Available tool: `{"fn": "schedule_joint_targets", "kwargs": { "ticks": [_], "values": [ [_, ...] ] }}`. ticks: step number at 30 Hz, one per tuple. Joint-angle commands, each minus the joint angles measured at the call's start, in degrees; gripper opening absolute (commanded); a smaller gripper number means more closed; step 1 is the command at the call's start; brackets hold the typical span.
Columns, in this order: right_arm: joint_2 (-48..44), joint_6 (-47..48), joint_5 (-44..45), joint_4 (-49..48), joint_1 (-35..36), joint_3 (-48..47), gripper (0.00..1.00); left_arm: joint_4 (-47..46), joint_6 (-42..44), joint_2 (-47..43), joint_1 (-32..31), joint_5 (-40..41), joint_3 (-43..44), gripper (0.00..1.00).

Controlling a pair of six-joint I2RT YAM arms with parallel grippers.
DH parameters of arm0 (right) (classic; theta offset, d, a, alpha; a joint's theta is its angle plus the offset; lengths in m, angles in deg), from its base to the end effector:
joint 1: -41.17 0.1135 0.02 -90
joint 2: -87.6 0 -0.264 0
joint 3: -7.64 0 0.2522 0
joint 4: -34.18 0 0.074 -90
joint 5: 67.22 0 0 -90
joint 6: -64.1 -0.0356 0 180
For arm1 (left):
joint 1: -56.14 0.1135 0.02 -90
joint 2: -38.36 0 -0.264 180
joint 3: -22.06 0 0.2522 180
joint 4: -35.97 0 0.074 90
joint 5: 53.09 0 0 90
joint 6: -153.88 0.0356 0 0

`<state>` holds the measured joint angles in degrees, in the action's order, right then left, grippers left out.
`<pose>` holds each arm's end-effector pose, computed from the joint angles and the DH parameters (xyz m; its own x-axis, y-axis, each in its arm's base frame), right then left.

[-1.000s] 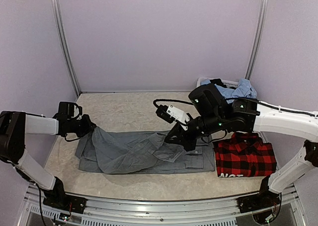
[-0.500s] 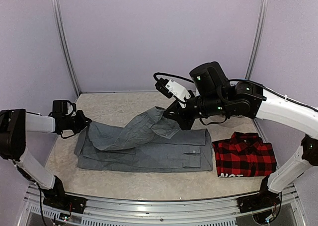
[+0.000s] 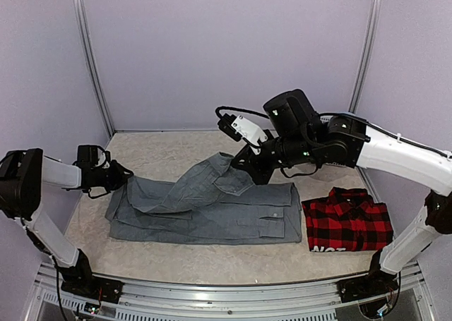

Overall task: Fold and stack the long sleeve shirts
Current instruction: Smooth out the rectangle-folded shirt at the center of the board.

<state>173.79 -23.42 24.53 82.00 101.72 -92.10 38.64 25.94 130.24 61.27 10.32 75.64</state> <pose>0.1672 0.2940 0.3743 -0.2395 -0.5121 -0.8249 -0.8691 0.4917 -0.0529 0.3067 0.0115 0.1517 -0.6728 -0.6124 -0.4150 -0.1991 0.6902 -0.6957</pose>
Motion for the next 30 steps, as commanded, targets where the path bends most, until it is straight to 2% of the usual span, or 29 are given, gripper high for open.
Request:
{"fn": "schedule_joint_targets", "kwargs": {
  "ticks": [1, 7, 10, 13, 19, 25, 30],
  "values": [
    [2.36, -0.43, -1.19, 0.66, -1.53, -1.5, 0.0, 1.14, 2.49, -1.1, 0.41, 2.17, -0.17, 0.28],
    [7.61, -1.61, -1.67, 0.98, -4.28, -5.86, 0.0, 6.77, 5.11, -5.54, 0.32, 10.36, -0.68, 0.59],
    [10.28, -2.31, -1.67, 1.32, -6.52, -8.14, 0.0, 7.93, 5.4, -7.59, 0.16, 13.79, -1.41, 0.68],
    [12.65, -4.32, -1.67, 1.79, -8.7, -10.27, 0.0, 8.0, 5.39, -9.68, 0.07, 14.65, -2.36, 0.7],
    [16.09, -4.79, -5.28, 2.05, -11.1, -13.16, 0.0, 5.16, 4.79, -13.43, -3.7, 8.53, -2.15, 0.7],
    [16.89, -4.74, -6.32, 1.97, -11.12, -13.61, 0.0, 3.36, 4.25, -8.89, -10.5, 4.06, 1.06, 0.69],
    [16.59, -4.84, -6.01, 2.06, -11.13, -13.22, 0.0, 0.37, 2.83, -1.77, -14.83, 2.01, 3.62, 0.69]
  ]
}}
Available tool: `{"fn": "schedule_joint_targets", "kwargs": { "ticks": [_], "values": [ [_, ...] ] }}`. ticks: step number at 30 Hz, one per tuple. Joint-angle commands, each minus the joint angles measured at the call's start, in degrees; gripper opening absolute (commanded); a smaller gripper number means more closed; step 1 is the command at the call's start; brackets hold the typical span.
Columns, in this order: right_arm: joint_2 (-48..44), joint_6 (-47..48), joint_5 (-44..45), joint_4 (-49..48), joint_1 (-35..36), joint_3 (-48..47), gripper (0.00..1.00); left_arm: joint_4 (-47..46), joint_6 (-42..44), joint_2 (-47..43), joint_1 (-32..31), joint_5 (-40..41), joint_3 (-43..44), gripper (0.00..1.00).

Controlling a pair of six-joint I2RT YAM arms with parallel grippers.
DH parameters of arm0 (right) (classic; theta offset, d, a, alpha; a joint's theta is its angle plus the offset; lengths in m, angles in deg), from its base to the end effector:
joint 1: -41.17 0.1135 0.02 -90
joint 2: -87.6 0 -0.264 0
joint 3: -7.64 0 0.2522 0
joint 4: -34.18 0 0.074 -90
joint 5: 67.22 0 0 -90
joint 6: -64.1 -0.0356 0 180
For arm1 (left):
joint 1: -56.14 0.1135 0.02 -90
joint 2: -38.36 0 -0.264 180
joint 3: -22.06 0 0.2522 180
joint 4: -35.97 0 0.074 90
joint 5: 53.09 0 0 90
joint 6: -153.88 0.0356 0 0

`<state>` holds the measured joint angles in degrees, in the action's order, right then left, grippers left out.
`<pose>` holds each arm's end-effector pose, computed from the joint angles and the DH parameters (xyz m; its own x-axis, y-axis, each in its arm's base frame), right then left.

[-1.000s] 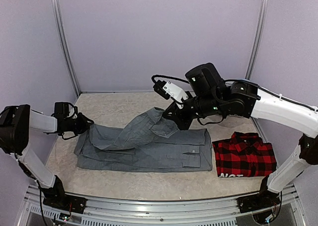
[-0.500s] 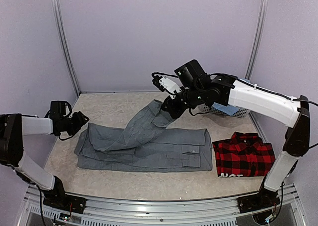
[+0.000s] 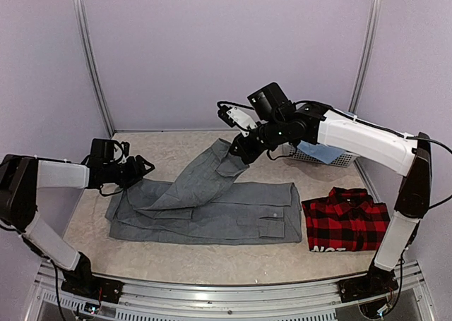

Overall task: Fold and stack the long sleeve shirts
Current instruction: Smooth out the rectangle-folded shirt at the center of the board.

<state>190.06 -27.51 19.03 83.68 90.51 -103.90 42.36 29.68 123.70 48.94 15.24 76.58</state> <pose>0.2650 0.3121 0.3401 -0.4445 -0.4745 -0.7598 -0.7772 0.6260 0.0638 0.2964 -0.0507 0.1827 -0.7257 -0.4348 -0.5332 0.0004 0.7747 -0.6323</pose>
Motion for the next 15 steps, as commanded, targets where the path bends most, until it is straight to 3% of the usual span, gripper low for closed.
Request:
{"fn": "schedule_joint_targets", "kwargs": {
  "ticks": [1, 15],
  "values": [
    [0.21, -0.75, -0.29, 0.35, -0.01, -1.26, 0.0, -3.57, -1.16, 6.36, -3.15, -3.03, 3.23, 0.69],
    [-2.14, -1.08, 1.84, -0.77, -0.41, 2.66, 0.0, -10.64, -1.62, 17.13, -4.57, 0.5, 4.69, 0.69]
  ]
}}
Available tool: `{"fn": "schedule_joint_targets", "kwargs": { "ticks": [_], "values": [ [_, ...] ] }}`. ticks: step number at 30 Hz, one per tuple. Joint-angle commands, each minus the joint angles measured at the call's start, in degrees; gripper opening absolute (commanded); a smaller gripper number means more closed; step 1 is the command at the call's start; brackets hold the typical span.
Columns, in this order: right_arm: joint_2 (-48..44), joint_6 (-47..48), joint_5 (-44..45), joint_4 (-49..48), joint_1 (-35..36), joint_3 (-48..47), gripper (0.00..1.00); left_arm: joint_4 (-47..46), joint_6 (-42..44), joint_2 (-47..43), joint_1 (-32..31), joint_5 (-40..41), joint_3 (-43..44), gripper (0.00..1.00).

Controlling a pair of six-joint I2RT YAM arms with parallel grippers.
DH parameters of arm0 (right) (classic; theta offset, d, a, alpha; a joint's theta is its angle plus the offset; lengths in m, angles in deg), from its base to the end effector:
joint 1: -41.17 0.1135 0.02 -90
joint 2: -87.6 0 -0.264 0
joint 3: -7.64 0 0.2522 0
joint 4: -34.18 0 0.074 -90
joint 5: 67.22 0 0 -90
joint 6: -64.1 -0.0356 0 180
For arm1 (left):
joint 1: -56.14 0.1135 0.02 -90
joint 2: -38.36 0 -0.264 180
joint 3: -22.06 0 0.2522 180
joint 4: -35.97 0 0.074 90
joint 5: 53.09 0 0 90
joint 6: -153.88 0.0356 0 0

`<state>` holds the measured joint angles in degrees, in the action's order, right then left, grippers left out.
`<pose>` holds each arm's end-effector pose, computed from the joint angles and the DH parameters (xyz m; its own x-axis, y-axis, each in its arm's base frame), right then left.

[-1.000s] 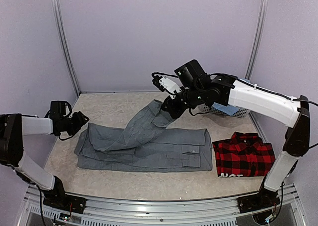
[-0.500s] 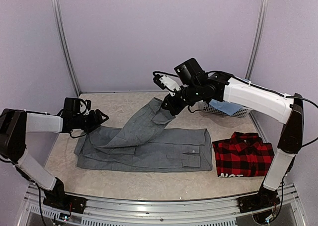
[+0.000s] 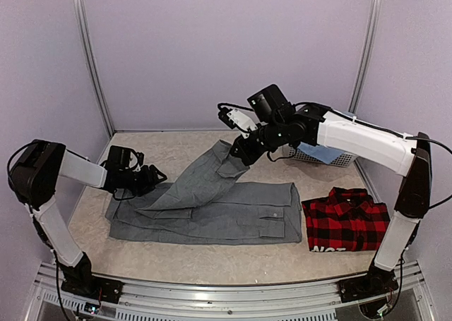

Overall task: Fold and stack the long sleeve shirts
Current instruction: Smooth out the rectangle-folded shirt at the center of the board, then fold the sleeve of the rectangle-folded shirt.

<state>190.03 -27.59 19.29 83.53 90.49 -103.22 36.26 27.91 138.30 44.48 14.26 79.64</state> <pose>0.2650 0.3116 0.3365 -0.4500 -0.4784 -0.7541 -0.7740 0.6301 0.0621 0.3209 -0.0802 0.1312 -0.8095 -0.3864 -0.4420 -0.0143 0.7656 -0.6432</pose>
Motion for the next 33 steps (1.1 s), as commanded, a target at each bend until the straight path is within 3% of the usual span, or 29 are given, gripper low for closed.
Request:
{"fn": "schedule_joint_targets", "kwargs": {
  "ticks": [1, 12, 25, 33],
  "values": [
    [-2.41, -1.19, 2.13, -0.49, -0.38, 2.38, 0.0, -4.82, 0.25, 3.33, -0.12, 1.78, 1.85, 0.69],
    [-2.94, -3.95, 2.85, 0.58, -3.3, 3.2, 0.0, -9.44, 2.05, -1.67, 0.72, 0.13, -0.35, 0.7],
    [3.73, -6.55, -5.45, 0.23, -10.87, 2.14, 0.0, -20.02, 2.56, -14.21, 0.52, -6.9, -5.67, 0.73],
    [8.34, -6.73, -7.86, 2.29, -12.86, 1.46, 0.0, -15.76, 6.49, -17.21, -1.75, -7.74, -7.14, 0.74]
  ]
}}
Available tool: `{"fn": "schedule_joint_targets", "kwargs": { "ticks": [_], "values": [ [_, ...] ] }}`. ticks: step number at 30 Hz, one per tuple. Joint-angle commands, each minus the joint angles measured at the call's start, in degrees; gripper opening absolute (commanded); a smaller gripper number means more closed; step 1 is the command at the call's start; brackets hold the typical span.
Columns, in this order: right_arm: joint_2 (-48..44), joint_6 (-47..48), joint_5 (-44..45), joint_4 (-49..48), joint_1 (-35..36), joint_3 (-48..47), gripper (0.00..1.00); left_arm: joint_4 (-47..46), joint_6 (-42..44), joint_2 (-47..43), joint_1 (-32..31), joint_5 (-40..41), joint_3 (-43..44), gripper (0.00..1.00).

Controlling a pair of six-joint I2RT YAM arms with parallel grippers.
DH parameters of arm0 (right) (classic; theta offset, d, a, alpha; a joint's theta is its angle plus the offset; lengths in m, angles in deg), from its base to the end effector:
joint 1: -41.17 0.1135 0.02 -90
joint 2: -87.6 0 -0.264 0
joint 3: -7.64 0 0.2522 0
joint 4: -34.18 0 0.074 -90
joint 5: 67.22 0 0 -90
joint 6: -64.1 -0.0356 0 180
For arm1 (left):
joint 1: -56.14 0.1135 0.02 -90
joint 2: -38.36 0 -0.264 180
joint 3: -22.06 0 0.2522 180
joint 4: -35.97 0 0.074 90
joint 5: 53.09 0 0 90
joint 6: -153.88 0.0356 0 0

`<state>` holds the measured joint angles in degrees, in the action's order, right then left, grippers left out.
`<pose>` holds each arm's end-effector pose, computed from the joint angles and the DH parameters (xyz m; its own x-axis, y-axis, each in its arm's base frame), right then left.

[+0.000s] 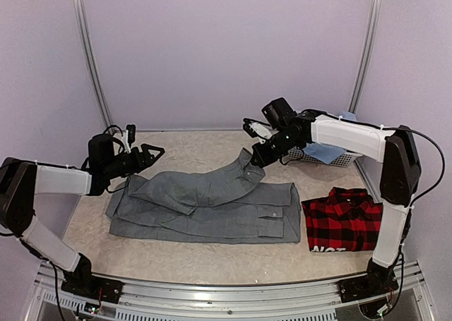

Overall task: Fold and stack the long sleeve shirts
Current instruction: Fold the sleeve of the rectangle-folded shirt.

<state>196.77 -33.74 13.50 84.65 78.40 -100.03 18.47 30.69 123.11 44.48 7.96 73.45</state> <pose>0.3357 0.2623 0.2703 -0.7135 -0.3731 -0.5930 -0.5843 0.7839 0.2099 0.2978 -0.0791 0.2090 -0.5704 -0.3714 -0.7326 0.3831 0.6687 -0.6373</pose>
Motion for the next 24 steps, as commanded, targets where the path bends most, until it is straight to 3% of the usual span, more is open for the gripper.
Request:
{"fn": "schedule_joint_targets", "kwargs": {
  "ticks": [1, 13, 24],
  "values": [
    [1.91, -0.47, -1.98, 1.18, -0.94, -1.76, 0.0, 2.83, 4.42, -2.59, -2.39, -1.11, -1.51, 0.74],
    [2.39, 0.36, -5.29, 0.59, -1.43, -3.0, 0.0, 17.79, 8.51, -13.82, -10.03, 18.11, -6.25, 0.74],
    [-1.25, -1.57, -5.63, 2.76, -1.47, -2.9, 0.0, 14.02, 12.31, -8.93, -14.72, 13.28, -7.39, 0.74]
  ]
}}
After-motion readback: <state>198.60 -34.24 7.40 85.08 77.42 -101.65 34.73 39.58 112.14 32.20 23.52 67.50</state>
